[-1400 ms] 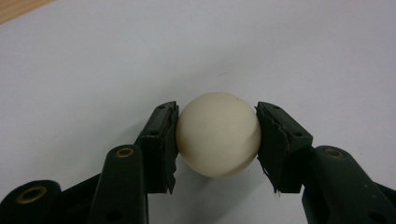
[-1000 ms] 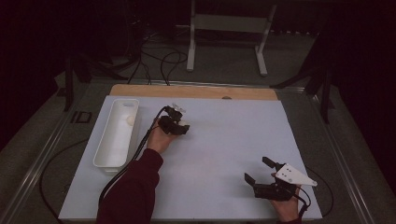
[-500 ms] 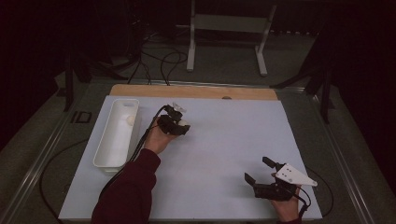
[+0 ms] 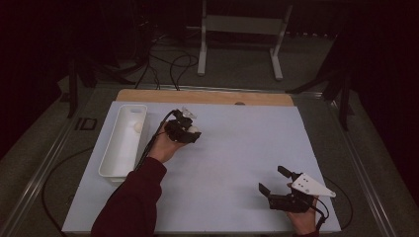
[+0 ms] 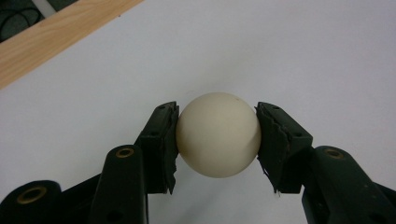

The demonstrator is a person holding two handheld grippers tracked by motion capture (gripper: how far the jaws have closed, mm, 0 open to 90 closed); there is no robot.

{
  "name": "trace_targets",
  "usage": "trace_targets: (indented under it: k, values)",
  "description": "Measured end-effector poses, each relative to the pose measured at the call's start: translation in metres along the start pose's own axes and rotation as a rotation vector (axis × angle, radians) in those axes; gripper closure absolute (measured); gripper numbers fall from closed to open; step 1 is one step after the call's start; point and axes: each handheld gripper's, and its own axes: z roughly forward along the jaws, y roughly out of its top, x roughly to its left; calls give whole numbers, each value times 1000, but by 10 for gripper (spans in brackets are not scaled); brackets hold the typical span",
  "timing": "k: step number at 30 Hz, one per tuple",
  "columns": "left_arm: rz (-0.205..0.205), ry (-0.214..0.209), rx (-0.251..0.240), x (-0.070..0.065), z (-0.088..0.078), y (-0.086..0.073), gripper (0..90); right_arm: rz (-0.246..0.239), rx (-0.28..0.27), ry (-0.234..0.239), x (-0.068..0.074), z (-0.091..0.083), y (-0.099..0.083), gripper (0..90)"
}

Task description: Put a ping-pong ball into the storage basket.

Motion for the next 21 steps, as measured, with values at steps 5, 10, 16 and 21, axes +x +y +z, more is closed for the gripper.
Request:
trace_targets:
  k: [5, 10, 16, 21]
  values:
    - [9, -3, -8, -1, -5, 1, 509, 0, 0, 0, 0, 0, 0, 79]
    - [25, -11, -10, -2, -10, 2, 509, 1, 0, 1, 0, 0, 0, 79]
    - [40, -27, -14, -5, -15, 4, 509, 1, 0, 1, 1, 0, 0, 79]
    - [51, -38, -15, -7, -18, 5, 509, 1, 1, 1, 1, 0, 0, 79]
